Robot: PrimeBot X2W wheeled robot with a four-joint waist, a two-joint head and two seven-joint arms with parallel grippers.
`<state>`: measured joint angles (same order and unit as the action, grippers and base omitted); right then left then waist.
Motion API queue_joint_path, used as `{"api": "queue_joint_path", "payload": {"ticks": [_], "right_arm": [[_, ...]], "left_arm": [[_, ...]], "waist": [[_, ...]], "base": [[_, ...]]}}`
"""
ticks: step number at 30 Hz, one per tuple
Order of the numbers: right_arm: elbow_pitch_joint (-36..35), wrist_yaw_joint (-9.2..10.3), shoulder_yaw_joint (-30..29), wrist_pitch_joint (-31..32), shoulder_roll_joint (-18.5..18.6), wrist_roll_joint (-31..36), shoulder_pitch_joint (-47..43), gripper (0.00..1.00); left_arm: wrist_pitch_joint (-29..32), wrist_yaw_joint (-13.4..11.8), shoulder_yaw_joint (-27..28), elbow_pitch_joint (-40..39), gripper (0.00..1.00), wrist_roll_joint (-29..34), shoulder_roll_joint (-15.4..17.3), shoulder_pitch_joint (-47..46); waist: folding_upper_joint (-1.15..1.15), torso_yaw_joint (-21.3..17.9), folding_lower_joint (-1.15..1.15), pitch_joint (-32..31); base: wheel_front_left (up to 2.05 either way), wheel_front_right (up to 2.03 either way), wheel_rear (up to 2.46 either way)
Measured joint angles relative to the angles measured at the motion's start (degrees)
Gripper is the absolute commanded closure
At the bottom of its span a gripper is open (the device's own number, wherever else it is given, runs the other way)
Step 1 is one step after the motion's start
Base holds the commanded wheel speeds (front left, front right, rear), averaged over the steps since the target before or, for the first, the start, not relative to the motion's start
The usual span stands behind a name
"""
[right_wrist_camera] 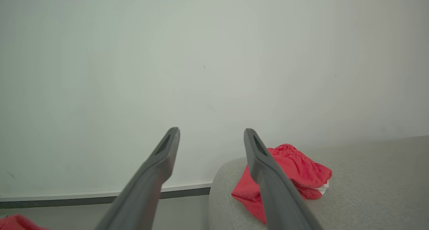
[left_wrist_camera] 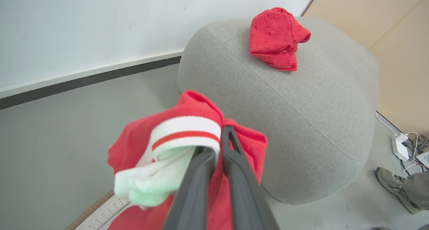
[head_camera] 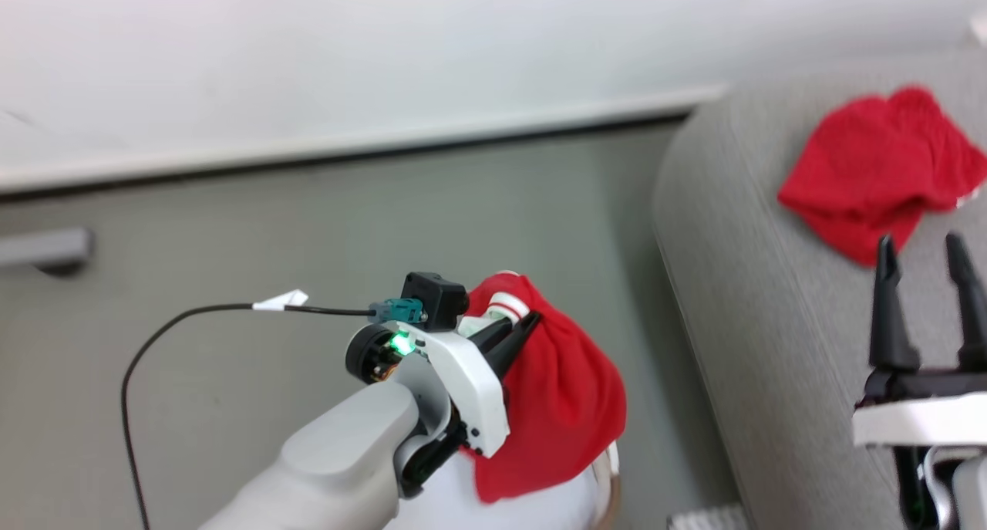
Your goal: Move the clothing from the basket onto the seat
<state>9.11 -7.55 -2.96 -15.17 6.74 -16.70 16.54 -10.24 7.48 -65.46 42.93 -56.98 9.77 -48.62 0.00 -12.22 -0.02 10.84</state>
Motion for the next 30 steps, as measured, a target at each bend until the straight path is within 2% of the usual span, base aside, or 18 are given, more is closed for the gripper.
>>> {"api": "queue_joint_path", "payload": {"ticks": [5,11,21,30], "right_arm": [[0.9,0.00,2.6,0.0,0.0,-0.6,-3.5,0.00],[2.2,0.00,7.6,0.0,-1.0,-1.4,-6.3,0.00],[3.4,0.00,13.8,0.0,-2.0,-2.5,-7.4,0.00],[3.5,0.00,16.0,0.0,-1.9,-2.7,-7.2,0.00]], "left_arm": [[-1.8,-0.6,1.4,-2.9,1.00,-0.3,0.3,-0.6],[-3.0,-4.0,3.4,-9.1,1.00,1.6,2.9,-3.6],[-2.6,-9.4,6.0,-20.5,1.00,3.8,8.1,-7.6],[-1.5,-11.6,6.2,-24.8,1.00,3.8,9.7,-7.6]], "waist": [[0.00,2.5,0.00,-6.2],[0.00,5.2,0.00,-10.8],[0.00,7.2,0.01,-12.4],[0.00,7.8,0.02,-12.2]], "base": [[0.00,0.00,0.00],[0.00,0.00,0.00],[0.00,0.00,0.00],[0.00,0.00,0.00]]}}
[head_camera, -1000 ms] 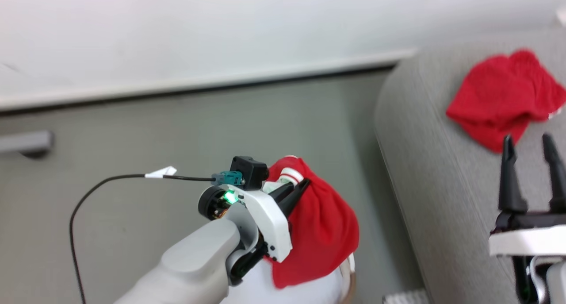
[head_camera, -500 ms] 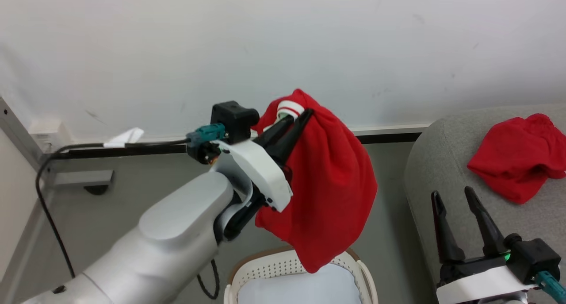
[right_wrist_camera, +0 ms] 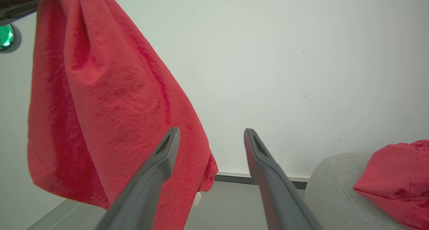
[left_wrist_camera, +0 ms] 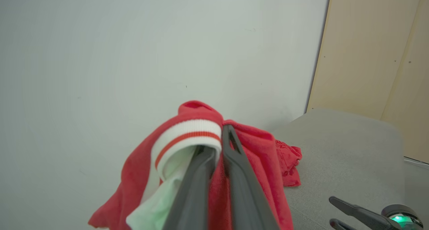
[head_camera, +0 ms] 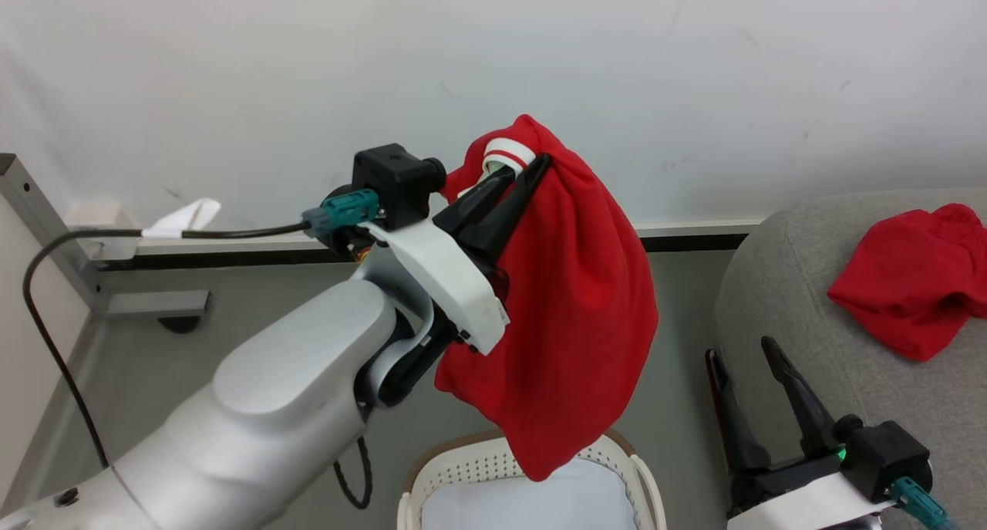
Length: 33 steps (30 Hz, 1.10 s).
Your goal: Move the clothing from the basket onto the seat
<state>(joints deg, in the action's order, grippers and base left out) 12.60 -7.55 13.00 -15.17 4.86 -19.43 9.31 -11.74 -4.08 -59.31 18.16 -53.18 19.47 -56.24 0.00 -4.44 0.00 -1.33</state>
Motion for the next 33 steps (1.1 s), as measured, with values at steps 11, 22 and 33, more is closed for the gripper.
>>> {"api": "queue_joint_path", "payload": {"ticks": [11,22,33], "right_arm": [[1.6,0.00,11.5,0.0,1.5,-2.0,4.7,0.00],[14.7,0.00,22.7,0.0,0.4,-6.8,15.8,0.00],[26.2,0.00,26.6,0.0,0.9,-8.5,23.0,0.00]], "left_arm": [[0.3,-0.8,-0.6,-1.0,1.00,0.0,0.2,0.8],[1.2,-0.5,-2.9,-1.8,1.00,0.1,-2.3,1.3],[3.3,0.5,-6.6,-3.2,1.00,0.8,-4.9,2.0]], "waist": [[0.00,-0.4,0.00,0.1],[0.00,1.6,0.00,-0.6],[0.00,6.3,0.00,-1.7]], "base": [[0.00,0.00,0.00],[0.00,0.00,0.00],[0.00,0.00,0.00]]}}
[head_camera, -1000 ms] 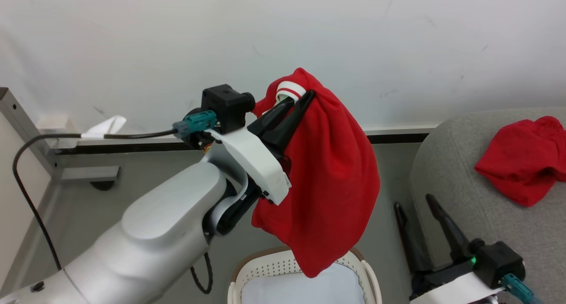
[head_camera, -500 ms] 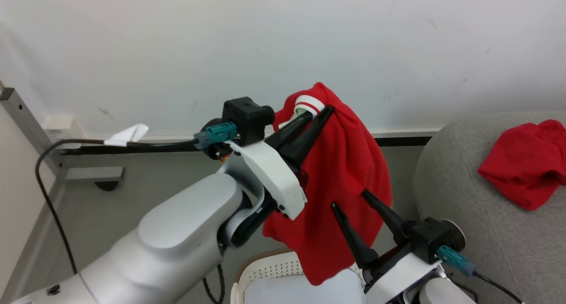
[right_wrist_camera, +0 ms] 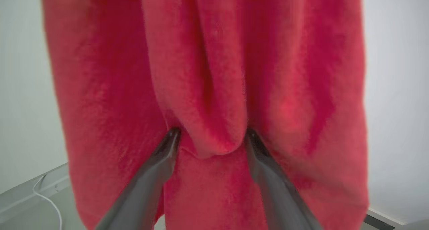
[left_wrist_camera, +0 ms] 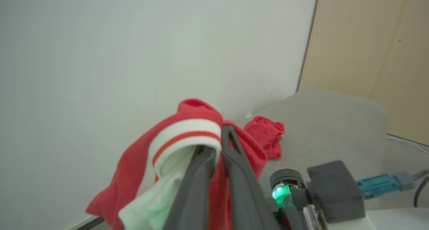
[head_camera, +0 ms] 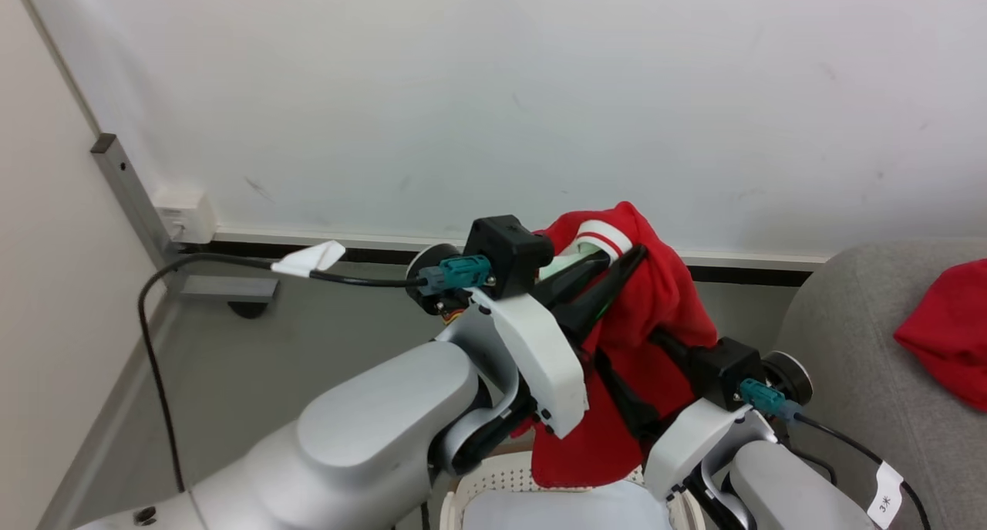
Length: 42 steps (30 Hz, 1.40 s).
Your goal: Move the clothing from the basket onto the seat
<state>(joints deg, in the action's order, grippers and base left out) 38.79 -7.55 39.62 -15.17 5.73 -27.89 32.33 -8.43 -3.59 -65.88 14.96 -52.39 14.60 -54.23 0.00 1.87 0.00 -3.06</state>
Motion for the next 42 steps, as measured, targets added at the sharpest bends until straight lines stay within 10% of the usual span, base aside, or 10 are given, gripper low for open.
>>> {"api": "queue_joint_path", "payload": {"ticks": [10,13,34,36,42], "right_arm": [[0.0,0.00,0.4,0.0,0.1,-0.4,2.9,0.00],[-0.6,0.00,0.5,0.0,0.1,-0.4,2.9,1.00],[-13.3,0.00,-6.8,0.0,3.3,-2.2,-8.1,1.00],[-15.5,-0.01,-8.6,0.0,3.4,-2.4,-9.3,1.00],[-20.1,0.00,-14.0,0.0,4.5,-1.6,-11.5,1.00]], "left_arm": [[1.4,0.4,-1.8,1.0,1.00,0.0,-1.1,0.8],[1.4,0.4,-1.7,1.3,1.00,-0.1,-1.0,0.8],[-0.8,-0.8,-0.7,4.9,0.99,-1.2,0.9,2.5],[-1.3,-1.0,-0.8,4.8,0.04,-1.1,1.0,3.1],[-2.8,-1.3,-1.3,2.9,0.00,-0.7,1.4,4.6]], "waist": [[0.00,2.3,0.00,-0.9],[0.00,2.4,0.00,-0.8],[0.00,0.0,0.00,0.8],[0.00,-0.5,0.00,1.1],[0.00,-3.0,0.00,2.0]], "base": [[0.00,0.00,0.00],[0.00,0.00,0.00],[0.00,0.00,0.00],[0.00,0.00,0.00],[0.00,0.00,0.00]]}}
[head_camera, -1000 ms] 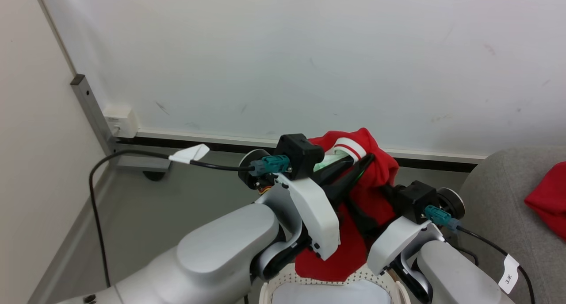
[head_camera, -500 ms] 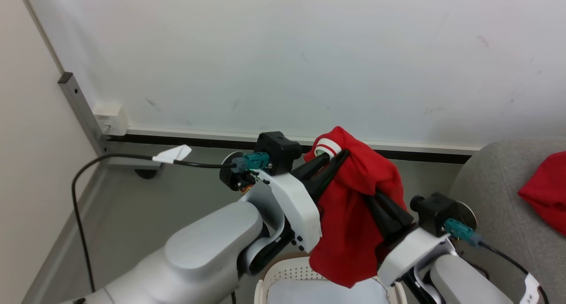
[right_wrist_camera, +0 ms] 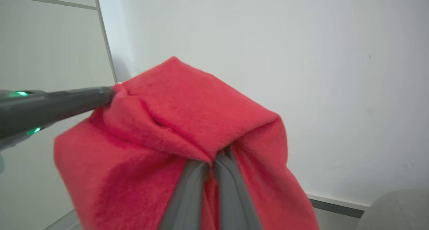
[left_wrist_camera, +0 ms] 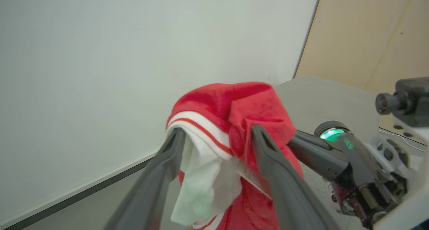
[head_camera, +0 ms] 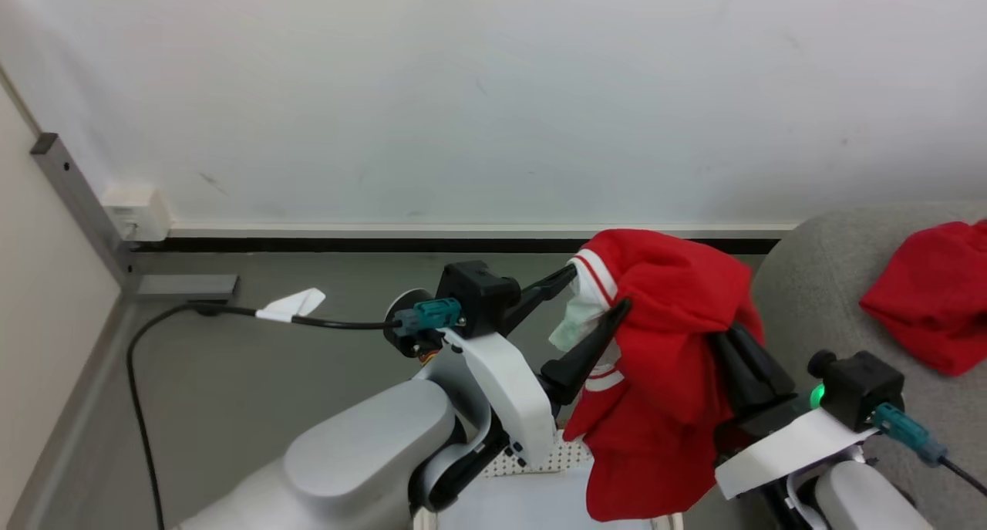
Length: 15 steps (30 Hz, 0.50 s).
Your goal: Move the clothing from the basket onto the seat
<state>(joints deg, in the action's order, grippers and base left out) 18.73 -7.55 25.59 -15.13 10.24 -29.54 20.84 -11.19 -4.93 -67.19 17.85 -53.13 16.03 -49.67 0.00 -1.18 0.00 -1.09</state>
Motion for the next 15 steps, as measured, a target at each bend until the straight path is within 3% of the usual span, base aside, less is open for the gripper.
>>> {"api": "queue_joint_path", "payload": {"ticks": [15], "right_arm": [[-6.0,0.00,-12.9,0.0,3.1,4.7,-2.2,1.00]], "left_arm": [[-2.0,-1.0,-1.5,-4.0,0.00,3.4,1.2,2.0]], "waist": [[0.00,-10.6,0.00,2.6]], "base": [[0.00,0.00,0.00]]}}
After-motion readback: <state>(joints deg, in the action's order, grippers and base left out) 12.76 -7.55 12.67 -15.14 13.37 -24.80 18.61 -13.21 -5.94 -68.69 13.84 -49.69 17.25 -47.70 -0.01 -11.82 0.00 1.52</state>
